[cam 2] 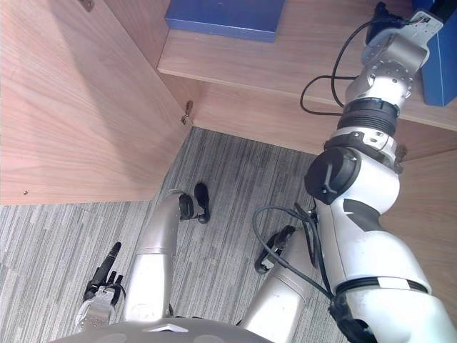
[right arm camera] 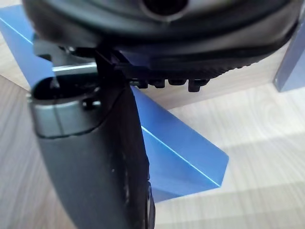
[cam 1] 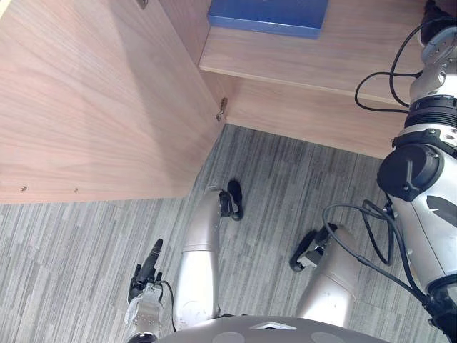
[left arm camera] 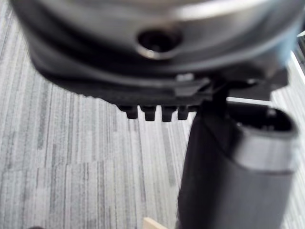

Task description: Walk over to the cabinet, pick up the folder, carry it to the office cabinet, place the folder inside the office cabinet, then close the office cabinet door

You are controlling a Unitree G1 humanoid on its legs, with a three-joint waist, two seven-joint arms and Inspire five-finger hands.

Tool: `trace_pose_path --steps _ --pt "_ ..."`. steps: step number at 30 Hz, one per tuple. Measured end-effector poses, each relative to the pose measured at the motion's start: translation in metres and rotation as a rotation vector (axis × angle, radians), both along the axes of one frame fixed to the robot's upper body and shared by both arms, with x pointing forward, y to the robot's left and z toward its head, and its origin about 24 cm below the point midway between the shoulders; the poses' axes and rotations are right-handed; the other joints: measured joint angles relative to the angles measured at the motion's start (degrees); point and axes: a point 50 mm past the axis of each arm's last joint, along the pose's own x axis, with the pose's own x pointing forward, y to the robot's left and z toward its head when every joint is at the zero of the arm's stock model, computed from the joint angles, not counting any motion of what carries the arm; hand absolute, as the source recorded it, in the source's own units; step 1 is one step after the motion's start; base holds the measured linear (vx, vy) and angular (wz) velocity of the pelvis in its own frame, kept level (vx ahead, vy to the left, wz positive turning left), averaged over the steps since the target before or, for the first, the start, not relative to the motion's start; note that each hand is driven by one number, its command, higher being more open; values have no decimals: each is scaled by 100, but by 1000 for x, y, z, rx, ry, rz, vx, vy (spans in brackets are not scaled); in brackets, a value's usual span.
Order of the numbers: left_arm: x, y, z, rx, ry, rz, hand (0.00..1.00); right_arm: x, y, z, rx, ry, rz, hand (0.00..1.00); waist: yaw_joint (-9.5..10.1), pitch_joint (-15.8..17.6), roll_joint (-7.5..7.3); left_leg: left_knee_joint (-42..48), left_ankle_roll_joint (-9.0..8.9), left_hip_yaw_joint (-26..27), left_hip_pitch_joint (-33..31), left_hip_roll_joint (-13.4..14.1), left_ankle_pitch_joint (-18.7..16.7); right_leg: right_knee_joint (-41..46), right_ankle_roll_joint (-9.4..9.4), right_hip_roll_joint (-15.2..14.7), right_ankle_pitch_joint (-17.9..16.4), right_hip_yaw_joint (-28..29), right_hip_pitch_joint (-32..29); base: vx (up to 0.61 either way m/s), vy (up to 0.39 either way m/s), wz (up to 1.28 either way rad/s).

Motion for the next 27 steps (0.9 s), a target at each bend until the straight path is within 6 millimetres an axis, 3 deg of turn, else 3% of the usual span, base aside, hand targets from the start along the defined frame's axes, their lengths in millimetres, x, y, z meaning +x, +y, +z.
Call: trace_pose_path --steps 7,12,18,27 --pt "1 0 0 -1 -1 -1 100 11 6 -19 -64 91 56 100 -12 5 -9 -11 -1 0 25 4 0 -15 0 4 0 -7 29 0 0 0" --pt "17 -2 4 -5 -37 -14 100 22 18 -44 -312 274 104 100 -52 21 -36 -12 -8 -8 45 37 -5 -49 0 36 1 -32 72 0 0 0" --pt "28 -3 8 -4 -67 -23 100 28 26 -66 -453 390 154 100 -141 33 -55 -44 -35 13 104 53 -30 -117 10 67 16 -15 107 0 17 -3" --pt "31 3 10 2 -81 -1 100 32 34 -69 -518 394 180 100 -188 38 -76 -49 -49 36 133 144 -58 -193 -7 165 49 3 107 0 18 -6"
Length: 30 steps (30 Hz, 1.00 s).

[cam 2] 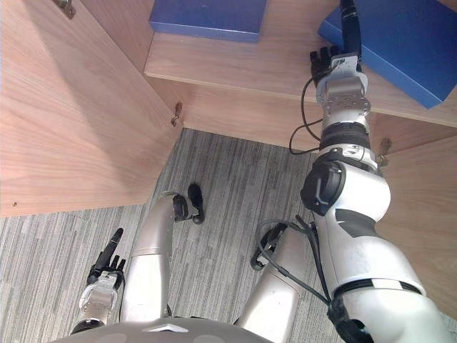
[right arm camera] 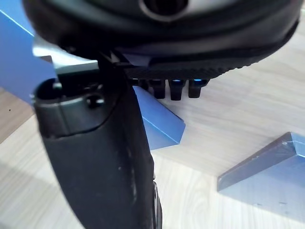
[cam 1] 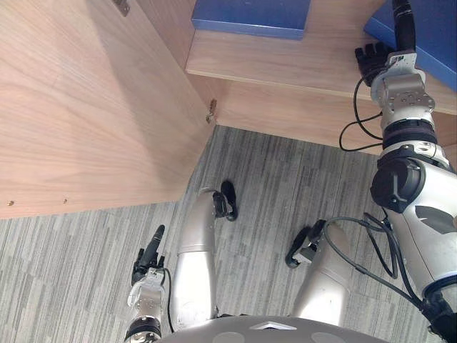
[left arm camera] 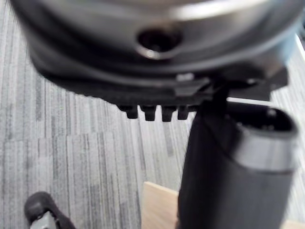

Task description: Walk over to the cabinet, pick up the folder, carry it to the office cabinet, place the folder inside the office cabinet, then close the office cabinet door

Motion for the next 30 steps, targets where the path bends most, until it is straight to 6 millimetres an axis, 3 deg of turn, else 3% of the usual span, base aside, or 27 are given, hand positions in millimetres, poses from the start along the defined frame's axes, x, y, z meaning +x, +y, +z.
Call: trace_pose_path --steps 9,15,19,30 --pt "-5 -3 -5 -20 14 -5 100 1 2 -3 -389 144 -6 100 -73 -2 -19 -5 2 5 2 3 1 -19 9 4 26 5 0 -2 10 0" --pt "-5 -4 -5 -25 -8 -23 100 -1 -6 -1 -933 306 -51 100 -83 15 -83 -15 6 15 3 11 3 -41 15 18 59 17 -11 -7 12 0" --pt "-7 -7 -7 -16 18 -53 100 -5 -15 0 -1161 394 -102 100 -76 17 -106 -61 21 51 3 67 0 -154 22 83 128 19 -20 -1 29 -7" --pt "-11 -10 -11 -33 38 -52 100 -20 -42 -16 -1472 545 -183 100 -85 5 -146 -64 66 103 4 77 -35 -209 42 83 142 38 -26 8 16 -1"
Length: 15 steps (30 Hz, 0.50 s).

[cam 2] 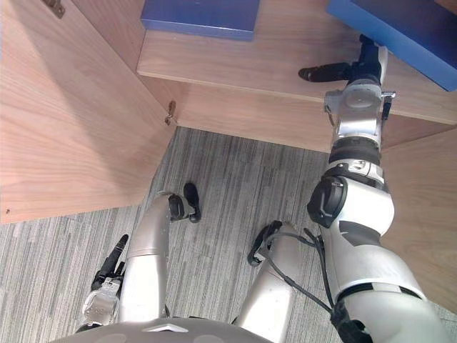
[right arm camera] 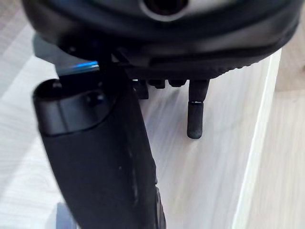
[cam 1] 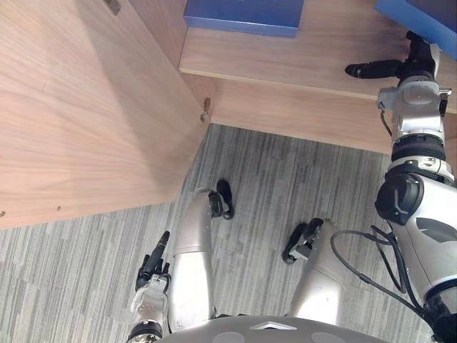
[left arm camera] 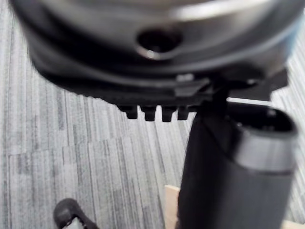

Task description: Walk over to the cabinet, pick up the folder, carry it to the office cabinet, place the folder inside the office cabinet, then close the office cabinet door

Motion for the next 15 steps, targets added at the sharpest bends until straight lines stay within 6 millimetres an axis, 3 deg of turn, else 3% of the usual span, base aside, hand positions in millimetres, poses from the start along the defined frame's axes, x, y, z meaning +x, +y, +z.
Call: trace_pose_path --steps 6,15 --pt "-4 2 -2 -14 -5 14 100 -9 -16 -14 -67 58 83 100 11 -34 -103 2 10 14 12 -1 -9 -11 10 -4 6 8 8 0 0 0" --pt "-7 8 -2 -5 -15 -12 100 -21 -36 -19 -166 145 115 100 97 -51 -132 -11 25 54 41 -62 -16 -10 9 -57 8 39 6 -2 7 1"
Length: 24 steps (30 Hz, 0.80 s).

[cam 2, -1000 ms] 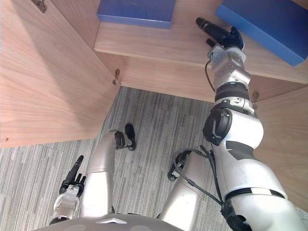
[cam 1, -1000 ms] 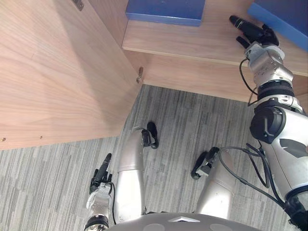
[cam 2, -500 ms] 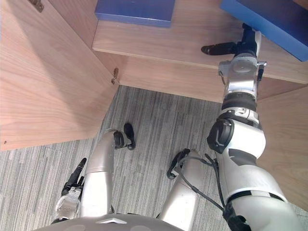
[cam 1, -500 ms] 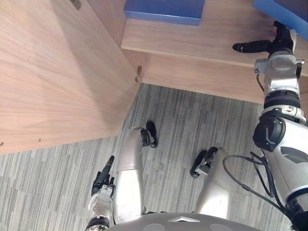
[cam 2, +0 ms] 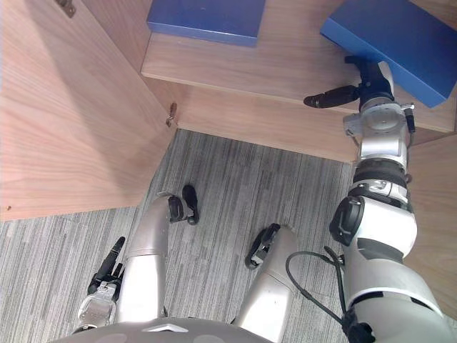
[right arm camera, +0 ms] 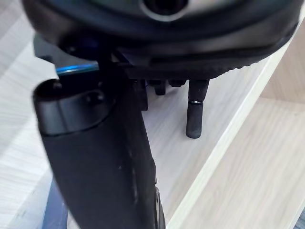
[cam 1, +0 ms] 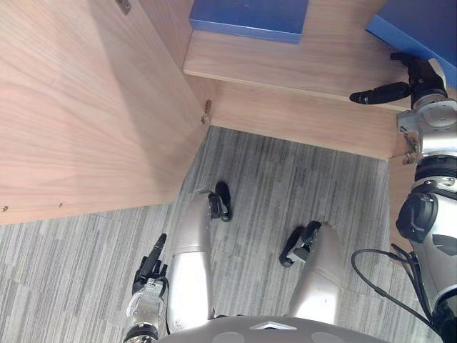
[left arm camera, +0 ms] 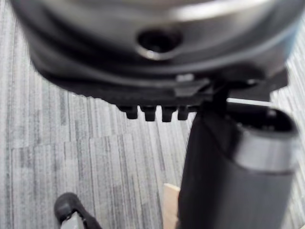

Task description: Walk over to the cabinet, pick up the folder, carry it to the office cabinet, place the folder inside the office cabinet, then close the office cabinet door

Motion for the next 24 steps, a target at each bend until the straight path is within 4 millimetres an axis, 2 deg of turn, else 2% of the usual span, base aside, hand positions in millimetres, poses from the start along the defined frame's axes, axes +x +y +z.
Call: trace_pose_path --steps 4,9,15,21,24 --pt "0 -3 -1 5 14 -18 100 -3 -7 3 -35 -7 -84 100 80 5 -15 -12 51 127 0 -24 -21 -15 59 -36 40 122 -106 -7 49 -2" --pt "4 -6 0 7 31 -7 100 -4 -7 8 -67 -38 -170 100 46 7 -19 43 170 269 -10 -13 -105 -66 161 -30 128 290 -202 -2 79 -9" --pt "14 -7 3 13 4 -10 100 -6 -11 12 -20 -66 -197 100 41 10 -23 159 243 320 -85 -33 -174 5 188 -67 140 395 -309 -10 56 -1" --pt "-2 -4 -1 32 36 -36 100 -11 -21 13 -4 -87 -208 100 42 23 -16 276 221 285 -252 -122 -164 240 184 -194 84 437 -483 -37 15 11" --pt "-12 -3 -4 36 63 -32 100 -13 -22 13 -74 -53 -222 100 56 34 0 265 198 302 -251 -138 -150 271 211 -237 67 436 -492 -38 5 7"
